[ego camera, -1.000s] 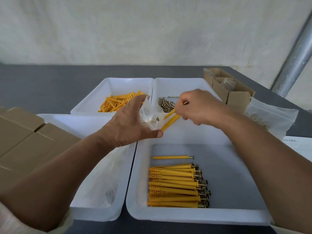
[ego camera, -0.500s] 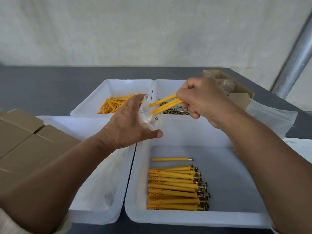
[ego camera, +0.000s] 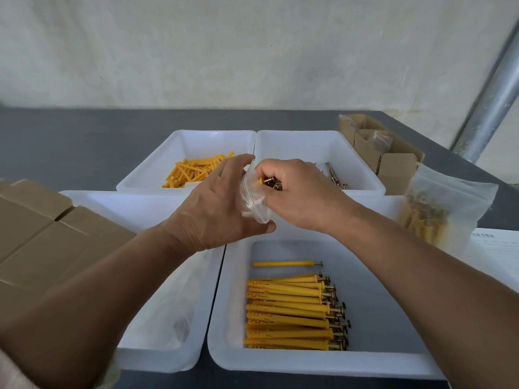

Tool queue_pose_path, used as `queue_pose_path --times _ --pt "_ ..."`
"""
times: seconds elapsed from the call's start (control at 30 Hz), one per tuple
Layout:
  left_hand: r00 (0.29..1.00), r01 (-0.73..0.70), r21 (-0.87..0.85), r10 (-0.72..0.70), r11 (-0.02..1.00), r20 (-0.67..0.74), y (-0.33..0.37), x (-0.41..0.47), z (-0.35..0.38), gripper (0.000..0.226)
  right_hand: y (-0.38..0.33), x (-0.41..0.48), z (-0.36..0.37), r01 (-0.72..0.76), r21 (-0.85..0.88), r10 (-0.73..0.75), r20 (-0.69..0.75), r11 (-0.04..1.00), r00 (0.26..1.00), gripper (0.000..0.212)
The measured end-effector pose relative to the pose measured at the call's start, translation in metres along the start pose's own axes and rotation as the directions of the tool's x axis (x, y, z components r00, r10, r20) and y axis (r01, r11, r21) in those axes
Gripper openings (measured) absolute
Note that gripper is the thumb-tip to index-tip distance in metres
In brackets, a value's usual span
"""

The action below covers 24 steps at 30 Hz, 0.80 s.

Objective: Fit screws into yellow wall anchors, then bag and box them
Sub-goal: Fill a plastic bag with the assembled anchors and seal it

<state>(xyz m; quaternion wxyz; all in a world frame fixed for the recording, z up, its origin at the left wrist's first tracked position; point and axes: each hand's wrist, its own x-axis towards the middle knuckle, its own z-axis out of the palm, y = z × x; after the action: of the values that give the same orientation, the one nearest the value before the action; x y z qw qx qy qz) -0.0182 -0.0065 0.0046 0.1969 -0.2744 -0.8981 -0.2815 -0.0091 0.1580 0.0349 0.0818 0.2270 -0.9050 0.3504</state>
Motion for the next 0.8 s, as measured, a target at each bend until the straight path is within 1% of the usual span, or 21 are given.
queue_pose_path --times 0.1,0.17,0.37,0.47,0.53,0.6,0.67,0.7,0.73,0.8 --pt "1.000 -0.017 -0.008 0.017 1.000 -0.001 0.000 0.000 0.000 0.100 -0.001 0.000 0.003 0.041 0.014 -0.042 0.014 0.999 0.999 0.024" --pt "1.000 -0.022 -0.016 0.022 1.000 -0.001 0.000 0.000 0.000 0.100 -0.001 0.001 0.005 0.039 0.028 -0.039 0.017 0.999 0.999 0.022" --pt "0.998 0.062 -0.054 -0.062 0.997 0.007 -0.002 0.001 -0.001 0.101 0.000 0.000 -0.004 -0.037 0.106 0.028 0.089 0.994 0.996 0.008" --pt "0.994 0.110 -0.080 -0.110 0.991 0.008 0.000 0.002 -0.002 0.100 0.003 0.001 -0.015 -0.095 0.111 0.092 0.029 0.989 0.995 0.009" --pt "0.992 0.122 -0.099 -0.122 0.988 0.004 0.001 0.002 -0.003 0.095 0.006 0.002 -0.023 -0.150 0.067 0.152 -0.022 0.986 0.988 0.015" --pt "0.992 0.124 -0.115 -0.125 0.986 0.004 0.001 0.001 -0.004 0.091 0.010 0.002 -0.032 -0.236 -0.056 0.236 -0.009 0.970 0.972 0.017" --pt "0.992 0.126 -0.114 -0.126 0.985 0.010 0.001 0.001 -0.005 0.091 0.013 -0.001 -0.037 -0.302 -0.185 0.321 0.079 0.935 0.944 0.018" --pt "0.992 0.129 -0.110 -0.129 0.985 0.014 0.002 0.001 -0.005 0.092 0.014 -0.001 -0.038 -0.324 -0.227 0.362 0.151 0.918 0.920 0.017" --pt "0.991 0.133 -0.106 -0.132 0.985 0.018 0.002 0.001 -0.005 0.094 0.015 -0.003 -0.037 -0.333 -0.272 0.399 0.237 0.903 0.886 0.016" --pt "0.990 0.141 -0.102 -0.140 0.985 0.024 0.004 0.001 -0.005 0.097 0.016 -0.005 -0.032 -0.294 -0.403 0.456 0.403 0.867 0.794 0.014"
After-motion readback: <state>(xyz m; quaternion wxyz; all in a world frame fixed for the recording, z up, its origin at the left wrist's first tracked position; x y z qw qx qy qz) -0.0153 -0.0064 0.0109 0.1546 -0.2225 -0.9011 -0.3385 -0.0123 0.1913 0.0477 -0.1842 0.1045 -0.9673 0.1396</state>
